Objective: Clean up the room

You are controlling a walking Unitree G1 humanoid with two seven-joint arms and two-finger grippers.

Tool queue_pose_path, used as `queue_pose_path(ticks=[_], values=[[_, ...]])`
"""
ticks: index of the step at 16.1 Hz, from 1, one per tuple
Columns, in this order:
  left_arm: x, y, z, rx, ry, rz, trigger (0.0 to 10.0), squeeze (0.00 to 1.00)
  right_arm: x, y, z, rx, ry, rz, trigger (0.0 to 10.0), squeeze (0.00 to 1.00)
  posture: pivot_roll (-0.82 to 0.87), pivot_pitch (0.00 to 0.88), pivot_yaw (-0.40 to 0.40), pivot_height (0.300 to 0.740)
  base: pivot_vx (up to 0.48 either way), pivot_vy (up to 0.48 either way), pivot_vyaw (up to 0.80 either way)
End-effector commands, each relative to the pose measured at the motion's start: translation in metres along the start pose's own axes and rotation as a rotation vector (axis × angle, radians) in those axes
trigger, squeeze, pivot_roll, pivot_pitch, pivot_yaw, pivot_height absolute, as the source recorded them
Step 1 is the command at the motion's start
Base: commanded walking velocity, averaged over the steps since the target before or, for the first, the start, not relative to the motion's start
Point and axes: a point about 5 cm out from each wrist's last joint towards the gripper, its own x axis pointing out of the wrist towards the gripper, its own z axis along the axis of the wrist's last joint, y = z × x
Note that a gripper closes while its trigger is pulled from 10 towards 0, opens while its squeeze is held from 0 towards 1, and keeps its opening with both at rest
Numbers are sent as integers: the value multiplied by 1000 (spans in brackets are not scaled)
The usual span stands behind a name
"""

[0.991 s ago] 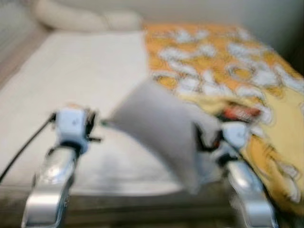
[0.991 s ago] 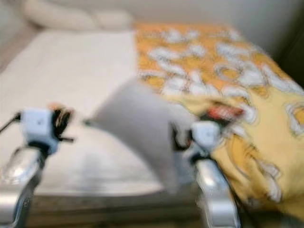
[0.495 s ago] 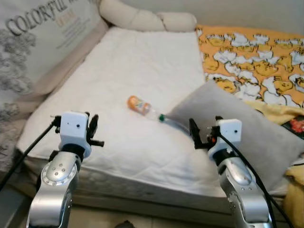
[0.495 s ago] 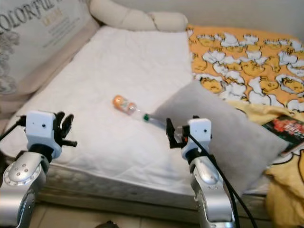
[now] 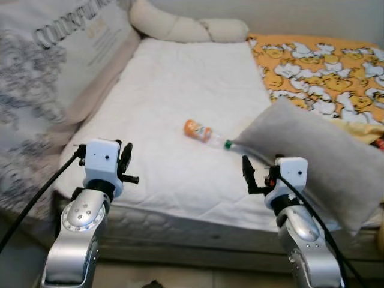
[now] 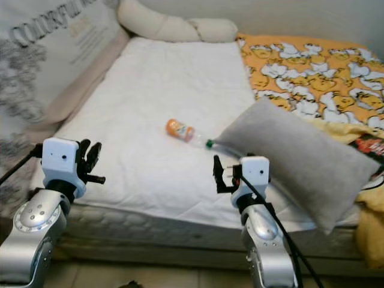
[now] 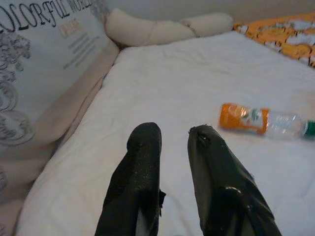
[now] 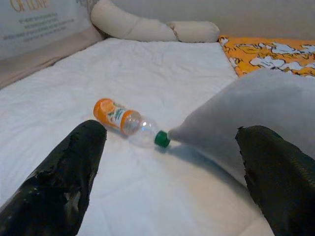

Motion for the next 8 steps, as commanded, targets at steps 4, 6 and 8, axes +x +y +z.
queue_pose_path(ticks=[4,6,8], values=[[4,-8,-4,-19,18,-5,10000,0,-4,-7,-2,-7,18,-29,10000,0,8,0,11,740,0,0,0],[2,-8,-7,-78,27,11,10000,0,-6,-10,-3,-8,22,-40,10000,0,8,0,11,740,285,0,0],[1,-7,-9,-106,35,23,10000,0,-6,-9,-3,-18,23,-29,10000,0,7,0,11,740,322,0,0]])
